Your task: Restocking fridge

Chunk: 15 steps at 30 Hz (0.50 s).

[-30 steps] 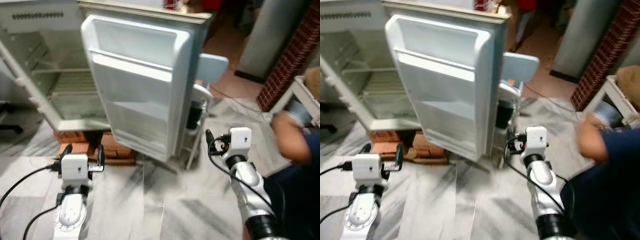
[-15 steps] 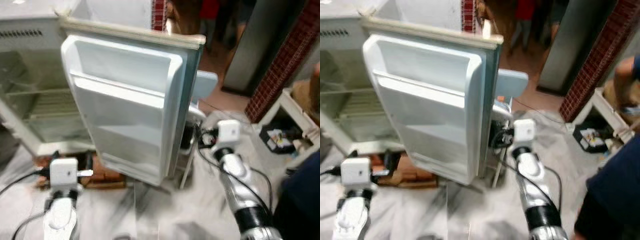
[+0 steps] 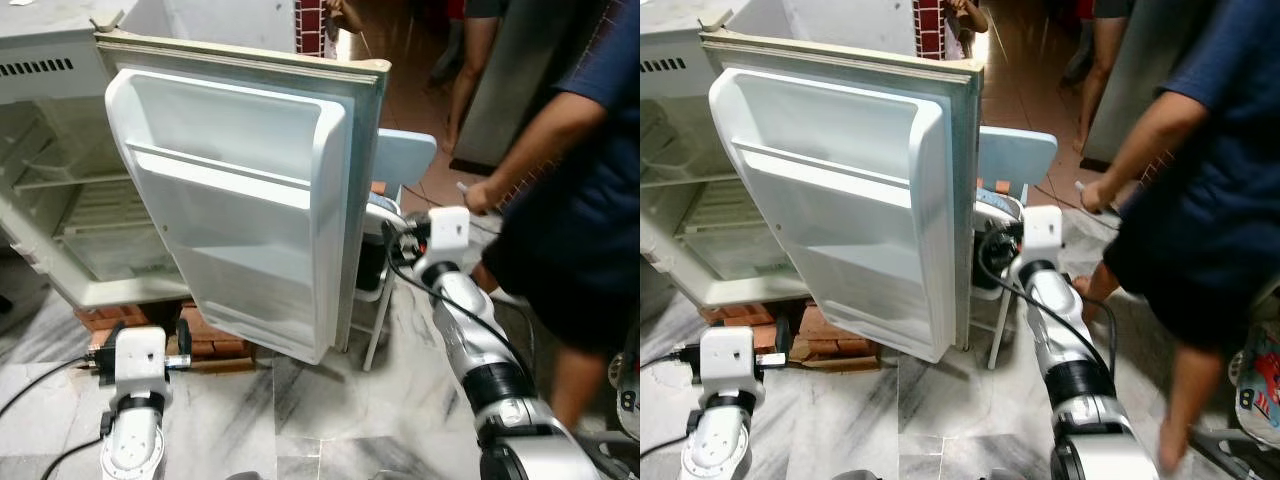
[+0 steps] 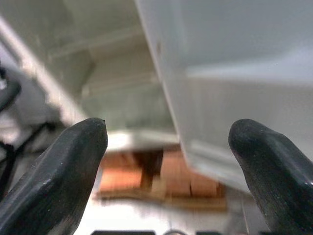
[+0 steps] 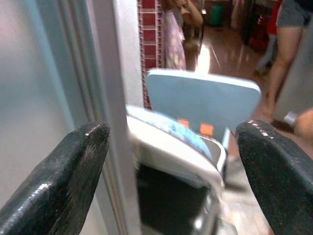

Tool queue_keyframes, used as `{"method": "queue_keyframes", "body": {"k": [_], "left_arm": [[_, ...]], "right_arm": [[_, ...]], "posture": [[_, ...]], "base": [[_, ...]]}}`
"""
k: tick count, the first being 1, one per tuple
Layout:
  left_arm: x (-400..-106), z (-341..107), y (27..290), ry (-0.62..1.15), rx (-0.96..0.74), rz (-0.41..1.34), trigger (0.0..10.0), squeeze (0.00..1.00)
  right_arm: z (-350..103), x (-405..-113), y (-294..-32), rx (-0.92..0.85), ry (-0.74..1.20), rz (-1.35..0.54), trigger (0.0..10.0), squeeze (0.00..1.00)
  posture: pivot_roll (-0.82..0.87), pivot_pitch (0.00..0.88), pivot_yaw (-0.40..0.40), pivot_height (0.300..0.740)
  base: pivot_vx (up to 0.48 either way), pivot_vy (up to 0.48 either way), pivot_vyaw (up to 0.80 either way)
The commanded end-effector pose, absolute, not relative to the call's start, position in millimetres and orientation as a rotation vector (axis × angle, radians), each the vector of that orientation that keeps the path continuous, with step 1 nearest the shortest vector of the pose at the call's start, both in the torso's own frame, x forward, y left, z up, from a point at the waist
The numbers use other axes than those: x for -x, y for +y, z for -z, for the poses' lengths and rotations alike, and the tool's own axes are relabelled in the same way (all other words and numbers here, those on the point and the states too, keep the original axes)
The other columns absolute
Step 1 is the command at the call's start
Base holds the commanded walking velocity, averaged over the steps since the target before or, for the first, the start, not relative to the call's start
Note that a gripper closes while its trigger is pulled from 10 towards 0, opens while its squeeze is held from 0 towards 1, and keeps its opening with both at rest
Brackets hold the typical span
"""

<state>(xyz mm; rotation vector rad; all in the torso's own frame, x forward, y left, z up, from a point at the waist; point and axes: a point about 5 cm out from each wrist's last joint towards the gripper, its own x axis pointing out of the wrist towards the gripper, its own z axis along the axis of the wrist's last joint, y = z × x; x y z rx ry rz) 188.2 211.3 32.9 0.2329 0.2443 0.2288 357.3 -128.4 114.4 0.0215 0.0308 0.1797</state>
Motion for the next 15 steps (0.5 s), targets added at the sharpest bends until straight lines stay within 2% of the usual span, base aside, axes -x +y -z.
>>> {"method": "queue_keyframes", "body": {"k": [1,3,5,9,10,11,15], "left_arm": [[-180.9,-22.4,211.8,0.324,-0.22,-0.228,10.0,0.0],[-165.3,-10.8,211.7,0.398,-0.223,-0.236,10.0,0.0],[-162.4,-9.2,211.6,0.402,-0.222,-0.238,10.0,0.0],[-156.9,-7.2,208.2,0.423,-0.235,-0.237,10.0,0.0],[-156.9,-7.2,208.2,0.423,-0.235,-0.237,10.0,0.0],[-157.4,-6.7,206.9,0.429,-0.241,-0.234,10.0,0.0],[-159.6,-7.2,206.3,0.432,-0.243,-0.225,10.0,0.0]], "right_arm": [[-121.1,-363.4,-115.8,-0.012,0.022,-0.196,10.0,0.0],[-139.5,-374.9,-93.2,-0.041,0.002,-0.223,10.0,0.0],[-143.4,-376.6,-87.4,-0.048,-0.003,-0.235,10.0,0.0],[-157.7,-376.8,-50.7,-0.176,-0.005,-0.381,10.0,0.0],[-157.7,-376.8,-50.7,-0.176,-0.005,-0.381,10.0,0.0],[-162.8,-371.0,-34.1,-0.229,-0.016,-0.48,10.0,0.0],[-176.4,-350.7,-6.8,-0.37,-0.053,-0.752,10.0,0.0]], "posture": [[0.04,0.042,0.015,0.74],[0.06,0.038,0.006,0.74],[0.07,0.037,0.002,0.74],[0.09,0.037,-0.007,0.74],[0.09,0.037,-0.007,0.74],[0.09,0.037,-0.006,0.74],[0.08,0.038,-0.003,0.74]], "base": [[0.0,0.0,0.0],[0.0,0.0,0.0],[0.0,0.0,0.0],[0.0,0.0,0.0],[0.0,0.0,0.0],[0.0,0.0,0.0],[0.0,0.0,0.0]]}}
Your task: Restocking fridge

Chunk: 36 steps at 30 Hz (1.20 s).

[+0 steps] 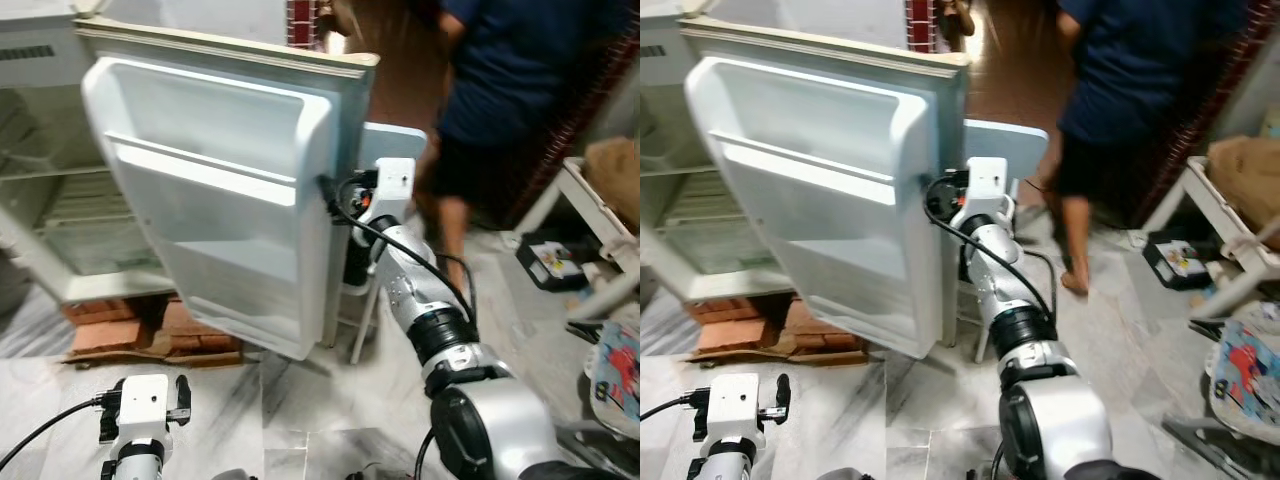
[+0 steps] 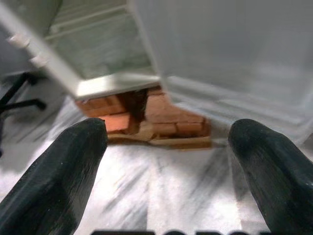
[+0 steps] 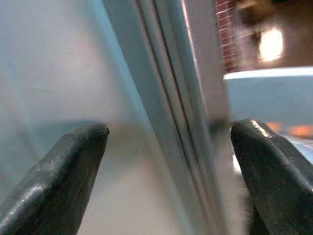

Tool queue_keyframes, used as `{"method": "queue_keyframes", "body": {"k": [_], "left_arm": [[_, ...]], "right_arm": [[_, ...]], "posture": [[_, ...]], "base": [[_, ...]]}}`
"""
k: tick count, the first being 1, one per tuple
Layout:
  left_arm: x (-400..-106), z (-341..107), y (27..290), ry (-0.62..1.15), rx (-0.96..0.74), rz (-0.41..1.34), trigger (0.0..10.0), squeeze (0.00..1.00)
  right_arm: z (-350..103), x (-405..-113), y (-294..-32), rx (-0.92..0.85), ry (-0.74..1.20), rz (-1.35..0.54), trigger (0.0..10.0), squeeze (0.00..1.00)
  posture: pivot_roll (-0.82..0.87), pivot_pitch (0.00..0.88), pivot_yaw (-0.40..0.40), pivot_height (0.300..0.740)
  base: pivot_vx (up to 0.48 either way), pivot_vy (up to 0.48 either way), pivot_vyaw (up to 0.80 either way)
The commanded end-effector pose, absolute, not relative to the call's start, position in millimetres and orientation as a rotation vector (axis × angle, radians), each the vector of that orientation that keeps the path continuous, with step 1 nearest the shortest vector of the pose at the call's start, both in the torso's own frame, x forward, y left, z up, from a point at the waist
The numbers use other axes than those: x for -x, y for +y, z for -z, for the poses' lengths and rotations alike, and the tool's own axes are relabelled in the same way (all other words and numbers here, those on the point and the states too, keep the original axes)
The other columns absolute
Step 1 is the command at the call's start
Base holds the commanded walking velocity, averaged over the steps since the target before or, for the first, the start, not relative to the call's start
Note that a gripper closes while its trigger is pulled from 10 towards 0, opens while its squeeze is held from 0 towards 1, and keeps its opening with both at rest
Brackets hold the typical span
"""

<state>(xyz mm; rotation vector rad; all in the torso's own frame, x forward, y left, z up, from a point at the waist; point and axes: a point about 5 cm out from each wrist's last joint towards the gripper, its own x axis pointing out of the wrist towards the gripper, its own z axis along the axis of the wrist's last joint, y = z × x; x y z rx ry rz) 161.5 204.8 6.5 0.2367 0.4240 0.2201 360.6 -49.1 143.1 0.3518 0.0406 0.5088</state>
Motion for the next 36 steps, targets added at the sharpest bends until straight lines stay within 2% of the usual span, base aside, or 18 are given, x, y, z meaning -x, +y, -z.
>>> {"method": "queue_keyframes", "body": {"k": [1,3,5,10,12,13,14,16,19,22,28,34,36], "left_arm": [[-160.0,-7.3,206.6,0.432,-0.246,-0.221,10.0,0.0],[-160.2,-7.2,207.8,0.431,-0.25,-0.217,10.0,0.0],[-159.8,-7.2,209.5,0.431,-0.256,-0.216,10.0,0.0],[-156.1,-7.1,213.6,0.433,-0.272,-0.23,10.0,0.0],[-147.4,-5.3,216.5,0.437,-0.282,-0.251,10.0,0.0],[-147.4,-5.3,216.5,0.437,-0.282,-0.251,10.0,0.0],[-142.4,-4.0,218.4,0.44,-0.286,-0.266,10.0,0.0],[-140.6,-3.6,219.3,0.441,-0.288,-0.271,10.0,0.0],[-136.2,-7.1,222.5,0.405,-0.288,-0.284,10.0,0.0],[-137.7,-10.5,218.8,0.369,-0.296,-0.239,10.0,0.0],[-142.3,-13.5,205.0,0.305,-0.353,-0.091,10.0,0.0],[-151.4,-19.9,206.2,0.24,-0.423,-0.117,10.0,0.0],[-162.6,-26.9,208.2,0.208,-0.404,-0.138,10.0,0.0]], "right_arm": [[-183.0,-340.1,-1.7,-0.424,-0.064,-0.859,10.0,0.0],[-199.4,-313.8,0.2,-0.527,-0.098,-1.076,10.0,0.0],[-208.5,-294.2,-5.8,-0.579,-0.11,-1.213,10.0,0.0],[-183.1,-272.9,-38.4,-0.502,-0.011,-1.355,10.0,0.0],[-160.8,-255.5,-66.8,-0.409,0.113,-1.444,10.0,0.0],[-160.8,-255.5,-66.8,-0.409,0.113,-1.444,10.0,0.0],[-150.3,-248.2,-79.8,-0.356,0.177,-1.47,10.0,0.0],[-147.2,-245.8,-83.9,-0.338,0.2,-1.475,10.0,0.0],[-113.5,-242.6,-108.2,-0.125,0.356,-1.432,10.0,0.0],[-94.3,-249.6,-119.9,-0.017,0.423,-1.331,10.0,0.0],[-84.3,-261.0,-119.3,0.021,0.432,-1.19,10.0,0.0],[-74.3,-268.5,-118.6,0.103,0.41,-1.095,10.0,0.0],[-73.1,-278.1,-118.9,0.104,0.392,-0.999,10.0,0.0]], "posture": [[0.08,0.038,0.001,0.74],[0.08,0.039,0.004,0.74],[0.08,0.04,0.005,0.74],[0.08,0.042,0.007,0.74],[0.09,0.045,0.008,0.74],[0.09,0.045,0.008,0.74],[0.09,0.045,0.008,0.74],[0.09,0.048,0.009,0.74],[0.09,0.05,0.008,0.74],[0.09,0.051,0.011,0.74],[0.09,0.049,0.016,0.74],[0.08,0.047,0.015,0.74],[0.07,0.048,0.013,0.74]], "base": [[0.0,0.0,0.0],[0.0,0.0,0.0],[0.0,0.0,0.0],[0.0,0.0,0.0],[0.0,0.0,0.0],[0.0,0.0,0.0],[0.0,0.0,0.0],[0.0,0.0,0.0],[0.0,0.0,0.0],[0.0,0.0,0.0],[0.0,0.0,0.0],[0.0,0.0,0.0],[0.0,0.0,0.0]]}}
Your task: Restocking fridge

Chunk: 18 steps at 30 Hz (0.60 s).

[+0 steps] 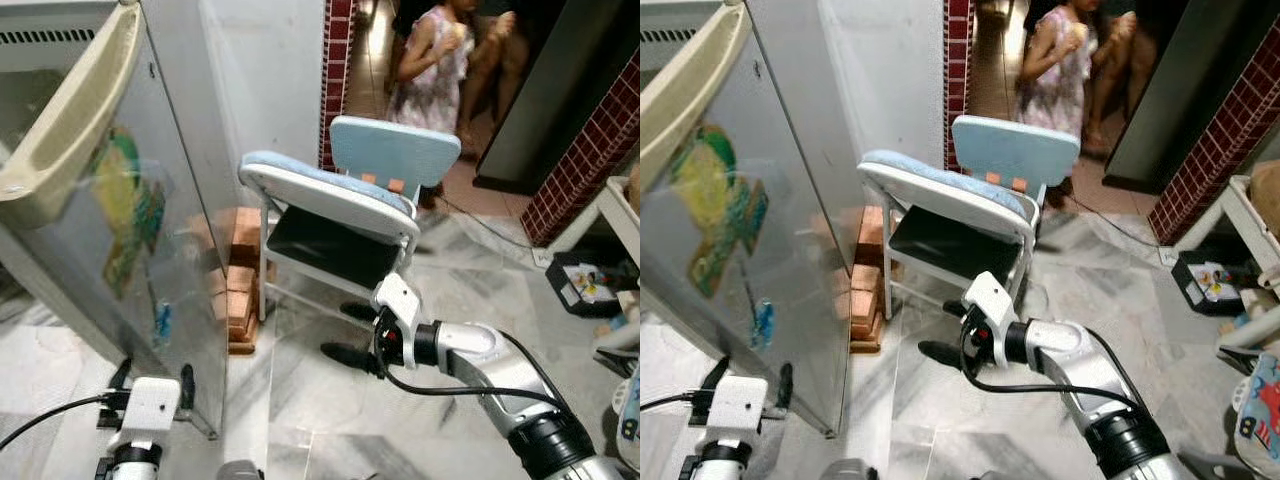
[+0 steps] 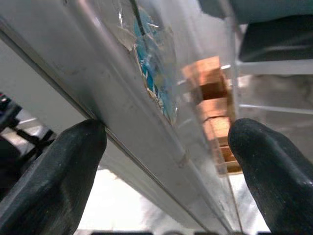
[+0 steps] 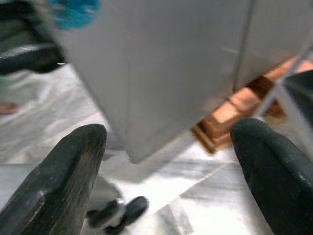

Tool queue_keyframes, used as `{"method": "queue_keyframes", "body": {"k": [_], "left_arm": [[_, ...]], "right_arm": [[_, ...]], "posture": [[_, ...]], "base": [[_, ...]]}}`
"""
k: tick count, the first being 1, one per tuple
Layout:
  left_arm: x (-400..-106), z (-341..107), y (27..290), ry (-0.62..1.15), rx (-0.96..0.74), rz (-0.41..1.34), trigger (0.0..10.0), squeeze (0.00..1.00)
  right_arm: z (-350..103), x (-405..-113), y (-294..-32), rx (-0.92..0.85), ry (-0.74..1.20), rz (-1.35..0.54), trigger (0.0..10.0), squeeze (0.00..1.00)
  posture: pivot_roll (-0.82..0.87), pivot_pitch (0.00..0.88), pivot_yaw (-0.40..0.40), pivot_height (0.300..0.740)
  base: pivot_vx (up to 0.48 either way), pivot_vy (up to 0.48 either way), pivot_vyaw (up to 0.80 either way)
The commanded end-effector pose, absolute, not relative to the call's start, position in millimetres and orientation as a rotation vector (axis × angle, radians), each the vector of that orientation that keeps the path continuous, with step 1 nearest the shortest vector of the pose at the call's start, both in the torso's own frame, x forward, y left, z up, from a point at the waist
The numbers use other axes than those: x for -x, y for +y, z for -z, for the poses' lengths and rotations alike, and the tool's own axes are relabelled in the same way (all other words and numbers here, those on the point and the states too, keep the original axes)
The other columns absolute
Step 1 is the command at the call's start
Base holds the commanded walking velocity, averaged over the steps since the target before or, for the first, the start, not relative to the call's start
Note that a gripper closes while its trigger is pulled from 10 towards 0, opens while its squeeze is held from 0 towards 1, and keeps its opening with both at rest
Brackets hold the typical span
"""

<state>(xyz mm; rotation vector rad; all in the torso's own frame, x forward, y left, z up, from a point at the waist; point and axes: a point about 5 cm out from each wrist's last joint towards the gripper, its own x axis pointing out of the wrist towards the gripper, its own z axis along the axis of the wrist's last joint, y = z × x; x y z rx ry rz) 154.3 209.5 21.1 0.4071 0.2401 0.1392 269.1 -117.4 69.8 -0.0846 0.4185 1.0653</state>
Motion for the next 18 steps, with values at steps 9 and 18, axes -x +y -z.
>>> {"method": "queue_keyframes", "body": {"k": [9,18], "left_arm": [[-188.8,-65.2,224.2,0.057,-0.364,-0.343,10.0,0.0],[-175.8,-63.2,252.8,0.09,-0.432,-0.506,10.0,0.0]], "right_arm": [[-70.0,-292.4,-122.1,0.145,0.322,-0.776,10.0,0.0],[-60.7,-290.3,-121.9,0.173,0.325,-0.75,10.0,0.0]], "posture": [[0.06,0.056,0.01,0.74],[0.06,0.06,0.004,0.74]], "base": [[0.0,0.0,0.0],[0.0,0.0,0.0]]}}
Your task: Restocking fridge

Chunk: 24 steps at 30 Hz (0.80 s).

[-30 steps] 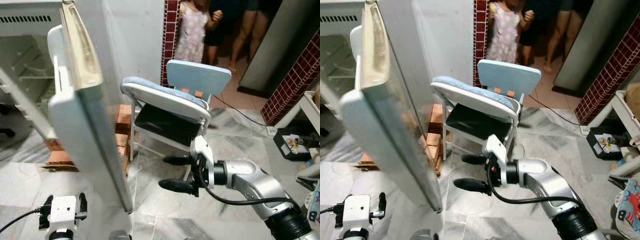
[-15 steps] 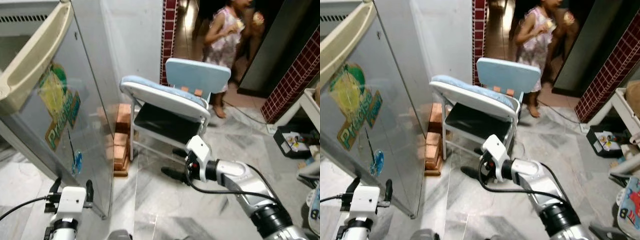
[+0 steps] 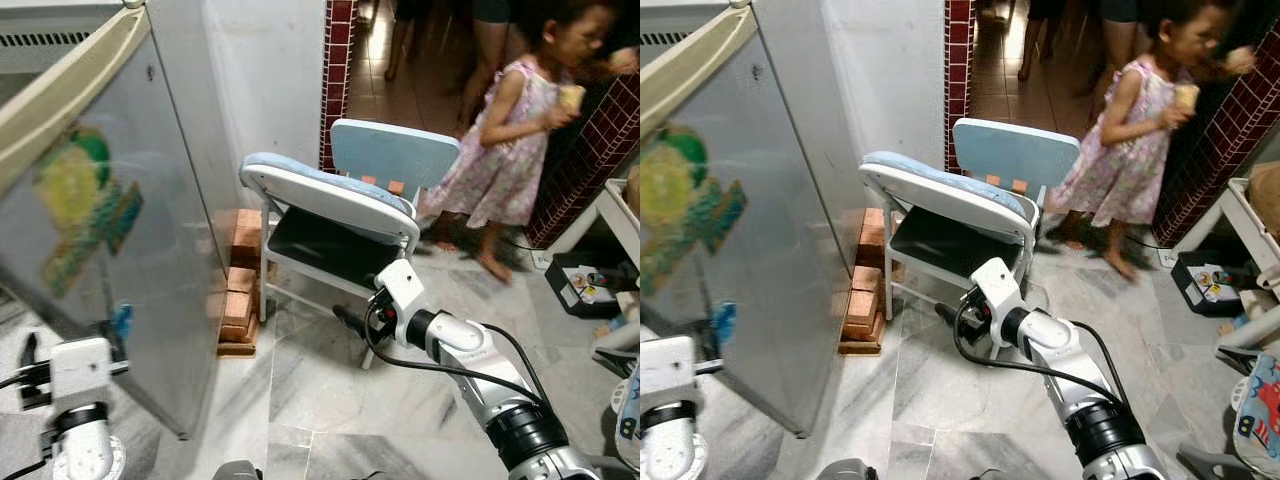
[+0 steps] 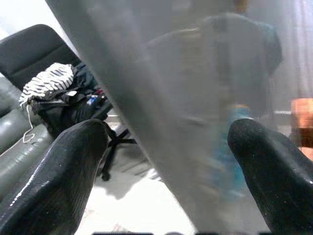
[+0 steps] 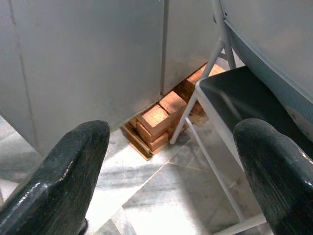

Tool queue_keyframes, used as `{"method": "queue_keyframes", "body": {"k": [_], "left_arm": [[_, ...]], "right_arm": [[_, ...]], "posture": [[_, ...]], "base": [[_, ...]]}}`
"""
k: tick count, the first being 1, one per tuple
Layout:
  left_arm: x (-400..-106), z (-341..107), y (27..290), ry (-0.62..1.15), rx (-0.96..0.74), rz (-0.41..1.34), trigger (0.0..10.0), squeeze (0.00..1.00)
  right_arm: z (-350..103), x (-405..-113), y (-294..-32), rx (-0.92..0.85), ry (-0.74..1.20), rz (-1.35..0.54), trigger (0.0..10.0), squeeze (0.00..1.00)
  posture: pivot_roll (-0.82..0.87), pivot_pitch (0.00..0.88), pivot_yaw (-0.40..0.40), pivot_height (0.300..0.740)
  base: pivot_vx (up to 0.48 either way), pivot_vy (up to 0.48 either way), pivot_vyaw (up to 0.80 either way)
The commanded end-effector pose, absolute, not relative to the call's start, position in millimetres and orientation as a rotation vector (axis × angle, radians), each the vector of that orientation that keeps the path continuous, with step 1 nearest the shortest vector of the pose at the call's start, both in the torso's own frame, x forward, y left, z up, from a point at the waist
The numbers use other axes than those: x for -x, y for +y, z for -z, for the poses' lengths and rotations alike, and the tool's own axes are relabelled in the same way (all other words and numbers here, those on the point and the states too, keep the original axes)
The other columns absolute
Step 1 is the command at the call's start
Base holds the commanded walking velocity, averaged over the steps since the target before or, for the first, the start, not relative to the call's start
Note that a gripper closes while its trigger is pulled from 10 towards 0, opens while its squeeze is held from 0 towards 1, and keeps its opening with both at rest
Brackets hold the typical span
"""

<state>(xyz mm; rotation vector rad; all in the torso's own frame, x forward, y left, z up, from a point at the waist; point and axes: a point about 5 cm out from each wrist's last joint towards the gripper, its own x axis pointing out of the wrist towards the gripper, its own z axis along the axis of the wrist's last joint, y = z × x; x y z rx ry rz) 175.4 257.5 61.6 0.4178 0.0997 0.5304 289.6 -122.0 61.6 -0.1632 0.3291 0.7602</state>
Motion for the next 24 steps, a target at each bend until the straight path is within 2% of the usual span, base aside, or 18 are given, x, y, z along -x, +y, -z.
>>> {"method": "queue_keyframes", "body": {"k": [1,6,8,16,24], "left_arm": [[-175.8,-63.2,252.8,0.09,-0.432,-0.506,10.0,0.0],[-189.6,-71.8,234.3,0.035,-0.434,-0.396,10.0,0.0],[-193.9,-75.2,230.1,0.021,-0.42,-0.375,10.0,0.0],[-211.0,-86.5,216.7,-0.009,-0.326,-0.306,10.0,0.0],[-224.1,-94.8,216.6,-0.048,-0.274,-0.283,10.0,0.0]], "right_arm": [[-60.7,-290.3,-121.9,0.173,0.325,-0.75,10.0,0.0],[-60.5,-293.0,-125.8,0.152,0.3,-0.679,10.0,0.0],[-63.3,-294.6,-127.5,0.136,0.27,-0.637,10.0,0.0],[-73.4,-300.0,-140.2,0.042,0.149,-0.369,10.0,0.0],[-81.7,-305.1,-160.9,0.032,0.076,-0.108,10.0,0.0]], "posture": [[0.06,0.06,0.004,0.74],[0.06,0.063,-0.002,0.74],[0.06,0.063,-0.004,0.74],[0.04,0.05,0.011,0.74],[0.03,0.04,0.025,0.74]], "base": [[0.0,0.0,0.0],[0.0,0.0,0.0],[0.0,0.341,0.0],[0.0,0.48,0.0],[0.0,0.48,0.0]]}}
